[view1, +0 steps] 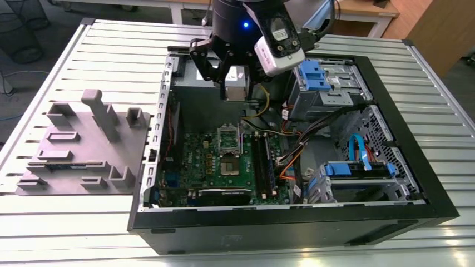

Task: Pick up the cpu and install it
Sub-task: 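Place the cpu into insertion slot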

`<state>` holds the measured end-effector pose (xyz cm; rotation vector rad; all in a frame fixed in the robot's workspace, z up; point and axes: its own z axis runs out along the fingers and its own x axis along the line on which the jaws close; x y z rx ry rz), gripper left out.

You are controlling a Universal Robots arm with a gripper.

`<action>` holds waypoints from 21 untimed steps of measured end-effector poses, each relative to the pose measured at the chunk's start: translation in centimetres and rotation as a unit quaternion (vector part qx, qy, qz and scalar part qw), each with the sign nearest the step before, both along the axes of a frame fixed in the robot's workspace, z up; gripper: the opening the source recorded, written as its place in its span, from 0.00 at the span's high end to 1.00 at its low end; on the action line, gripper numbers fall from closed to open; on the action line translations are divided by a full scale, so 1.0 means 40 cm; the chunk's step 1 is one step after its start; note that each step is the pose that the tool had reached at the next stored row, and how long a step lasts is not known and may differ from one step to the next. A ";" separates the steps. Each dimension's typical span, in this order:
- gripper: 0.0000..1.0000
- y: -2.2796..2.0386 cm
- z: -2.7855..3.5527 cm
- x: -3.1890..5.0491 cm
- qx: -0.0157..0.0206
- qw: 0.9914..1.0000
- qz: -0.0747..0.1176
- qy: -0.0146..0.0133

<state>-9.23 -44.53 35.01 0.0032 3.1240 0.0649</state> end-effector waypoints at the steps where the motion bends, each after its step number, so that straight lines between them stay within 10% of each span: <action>1: 0.52 -0.003 -0.002 0.000 0.000 1.000 0.000 0.000; 21: 0.52 -0.056 -0.092 -0.002 0.000 1.000 0.000 0.000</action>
